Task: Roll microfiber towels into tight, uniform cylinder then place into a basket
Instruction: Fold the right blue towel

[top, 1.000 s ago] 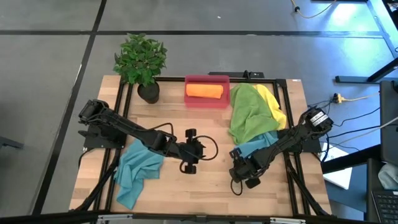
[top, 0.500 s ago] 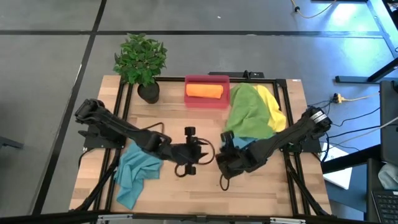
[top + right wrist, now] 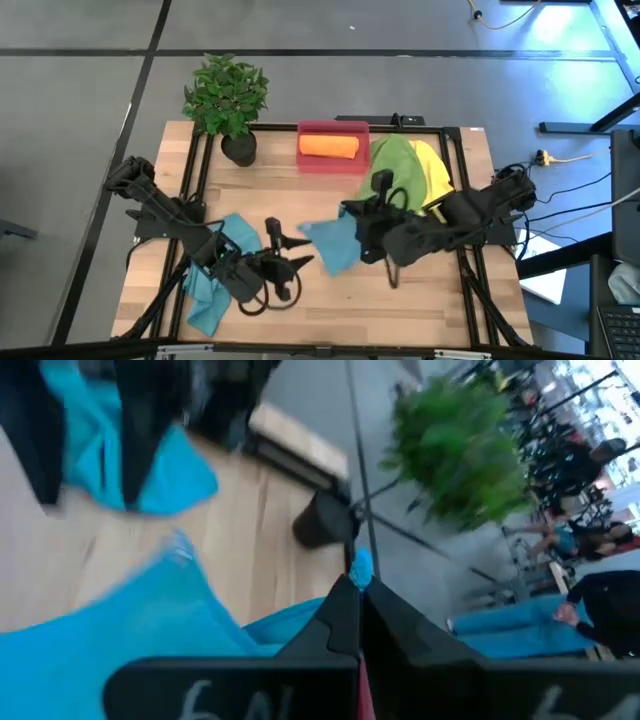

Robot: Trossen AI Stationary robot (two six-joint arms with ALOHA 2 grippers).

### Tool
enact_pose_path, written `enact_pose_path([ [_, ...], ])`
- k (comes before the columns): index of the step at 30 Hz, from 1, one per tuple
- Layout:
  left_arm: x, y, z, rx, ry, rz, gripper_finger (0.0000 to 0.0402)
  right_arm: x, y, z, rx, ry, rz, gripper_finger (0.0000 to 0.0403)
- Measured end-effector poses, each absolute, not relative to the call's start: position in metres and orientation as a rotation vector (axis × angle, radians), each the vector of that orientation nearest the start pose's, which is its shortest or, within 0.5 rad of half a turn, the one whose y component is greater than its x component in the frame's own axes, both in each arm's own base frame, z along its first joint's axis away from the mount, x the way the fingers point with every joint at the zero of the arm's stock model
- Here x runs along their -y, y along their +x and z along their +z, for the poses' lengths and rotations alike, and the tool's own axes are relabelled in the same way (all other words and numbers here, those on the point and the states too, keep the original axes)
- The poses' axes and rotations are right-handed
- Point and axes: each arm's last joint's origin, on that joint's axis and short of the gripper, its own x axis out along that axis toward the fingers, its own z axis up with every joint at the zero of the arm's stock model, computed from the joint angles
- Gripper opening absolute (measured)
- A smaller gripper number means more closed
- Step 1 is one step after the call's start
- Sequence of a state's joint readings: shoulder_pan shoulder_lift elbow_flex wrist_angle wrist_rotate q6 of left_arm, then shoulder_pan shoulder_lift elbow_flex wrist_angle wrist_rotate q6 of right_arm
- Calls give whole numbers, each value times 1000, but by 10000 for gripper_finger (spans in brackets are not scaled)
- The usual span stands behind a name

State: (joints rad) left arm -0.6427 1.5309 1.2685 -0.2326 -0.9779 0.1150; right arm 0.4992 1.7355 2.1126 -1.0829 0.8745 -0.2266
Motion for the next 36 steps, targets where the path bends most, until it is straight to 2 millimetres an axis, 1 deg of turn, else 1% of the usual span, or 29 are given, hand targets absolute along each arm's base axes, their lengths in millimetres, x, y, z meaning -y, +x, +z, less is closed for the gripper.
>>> enact_pose_path([
  [2,176,281,321,-349,451,325,156,-138,300,469,-548,-643,-303,2],
  [4,171,279,321,-332,429,334,156,-136,296,480,-517,-624,-308,2],
  [6,169,275,323,-307,392,328,156,-134,293,487,-496,-607,-312,1],
  [8,166,272,324,-301,359,311,156,-132,293,490,-489,-601,-319,1],
  [10,164,273,324,-296,335,326,156,-130,294,490,-493,-609,-322,1],
  [13,160,273,322,-300,370,419,156,-129,297,486,-505,-622,-320,2],
  [15,157,274,323,-304,375,439,156,-129,299,482,-517,-627,-312,2],
  [19,148,282,317,-325,342,361,156,-131,303,474,-538,-643,-303,3],
  [21,141,287,310,-326,314,316,156,-132,304,471,-541,-644,-302,3],
  [24,127,296,296,-294,242,225,157,-132,305,470,-542,-644,-303,3],
  [27,112,303,287,-252,182,183,158,-132,305,471,-537,-638,-304,4],
  [31,102,310,280,-244,82,60,180,-132,306,471,-530,-633,-305,4],
  [34,102,315,272,-270,77,55,203,-131,307,471,-532,-633,-309,4],
  [36,101,317,270,-268,84,75,216,-130,307,472,-531,-631,-311,4],
])
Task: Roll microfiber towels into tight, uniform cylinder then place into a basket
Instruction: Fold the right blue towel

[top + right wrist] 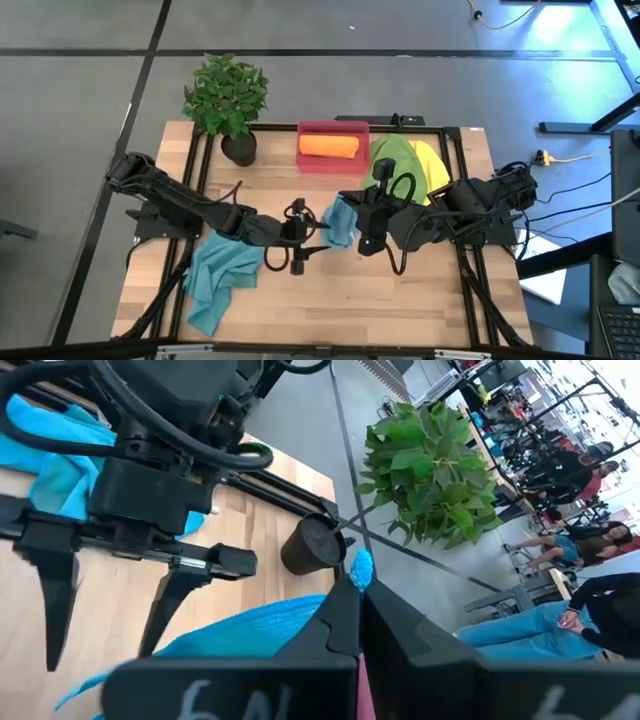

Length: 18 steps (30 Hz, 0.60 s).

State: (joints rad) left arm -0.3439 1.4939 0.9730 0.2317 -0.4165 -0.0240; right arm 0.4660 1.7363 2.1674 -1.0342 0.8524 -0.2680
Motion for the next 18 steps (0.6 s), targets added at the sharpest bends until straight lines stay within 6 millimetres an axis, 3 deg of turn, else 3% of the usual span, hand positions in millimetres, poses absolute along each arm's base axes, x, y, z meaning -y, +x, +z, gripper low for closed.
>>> enact_pose_path([
  [8,99,315,272,-264,97,249,231,-128,308,472,-531,-629,-316,5],
  [18,117,305,277,-320,127,345,229,-125,310,479,-467,-609,-453,5],
])
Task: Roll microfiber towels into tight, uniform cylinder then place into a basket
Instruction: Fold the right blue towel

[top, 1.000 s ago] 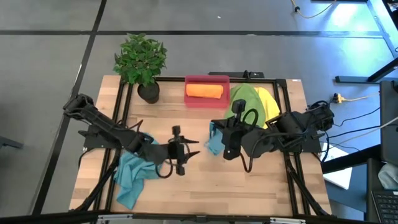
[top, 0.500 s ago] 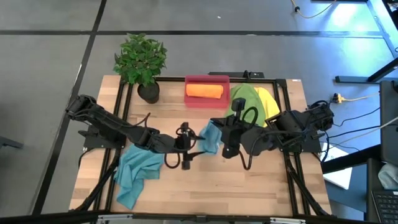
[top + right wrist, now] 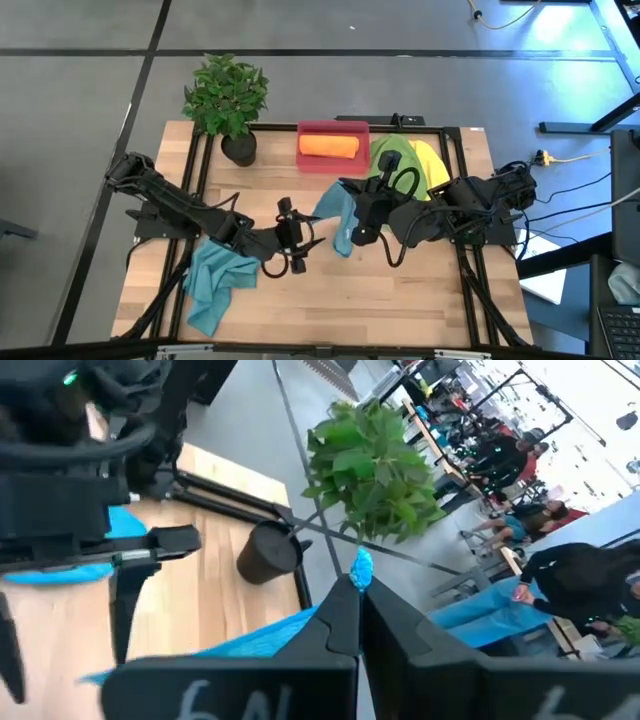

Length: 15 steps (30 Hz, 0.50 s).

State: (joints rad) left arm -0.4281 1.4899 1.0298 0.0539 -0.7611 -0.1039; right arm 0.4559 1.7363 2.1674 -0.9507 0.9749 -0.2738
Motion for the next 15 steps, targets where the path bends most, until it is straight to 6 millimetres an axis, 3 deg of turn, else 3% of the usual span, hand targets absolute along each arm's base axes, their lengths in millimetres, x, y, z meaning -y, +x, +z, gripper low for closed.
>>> enact_pose_path([
  [6,118,292,263,-401,148,540,231,-125,311,479,-464,-605,-453,5],
  [15,121,290,250,-442,-19,536,230,-125,311,480,-460,-598,-452,5],
])
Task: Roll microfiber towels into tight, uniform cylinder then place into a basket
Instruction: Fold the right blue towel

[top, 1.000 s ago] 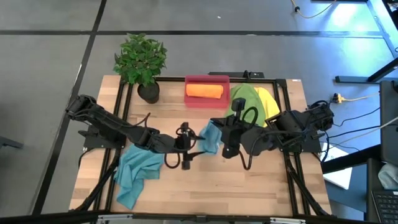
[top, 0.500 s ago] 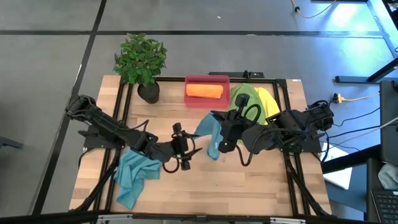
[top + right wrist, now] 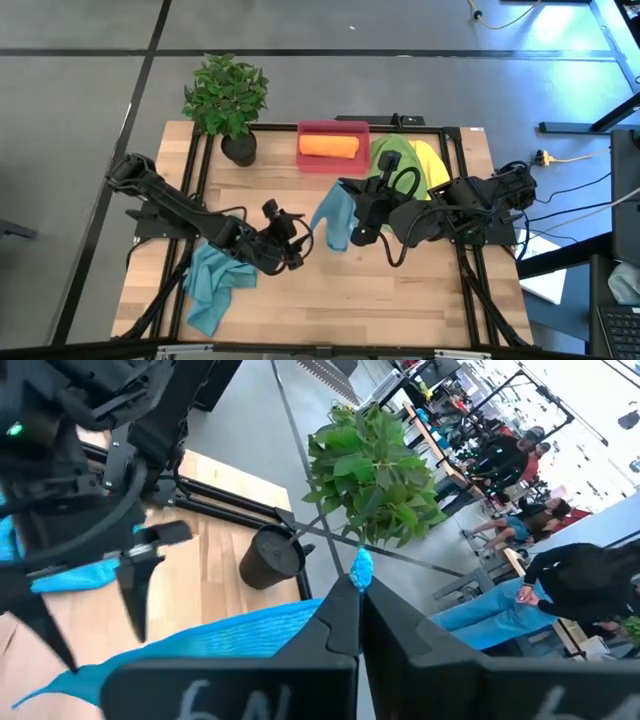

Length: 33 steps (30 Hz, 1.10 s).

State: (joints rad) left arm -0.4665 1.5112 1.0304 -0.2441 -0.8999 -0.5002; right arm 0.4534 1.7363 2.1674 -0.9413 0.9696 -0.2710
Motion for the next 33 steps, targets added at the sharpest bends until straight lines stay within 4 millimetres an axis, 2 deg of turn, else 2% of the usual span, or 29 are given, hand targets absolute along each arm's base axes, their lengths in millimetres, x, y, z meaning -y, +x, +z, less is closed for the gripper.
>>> enact_pose_path([
  [8,130,306,209,-506,-95,572,230,-125,311,480,-457,-595,-451,5],
  [13,125,315,190,-532,-107,616,230,-125,311,480,-457,-595,-451,5],
  [19,121,320,191,-528,-131,597,230,-125,311,480,-457,-595,-451,5],
  [24,130,315,198,-554,-103,506,230,-125,311,480,-458,-595,-451,5],
  [33,145,308,203,-510,-183,479,230,-118,314,480,-456,-560,-479,5],
])
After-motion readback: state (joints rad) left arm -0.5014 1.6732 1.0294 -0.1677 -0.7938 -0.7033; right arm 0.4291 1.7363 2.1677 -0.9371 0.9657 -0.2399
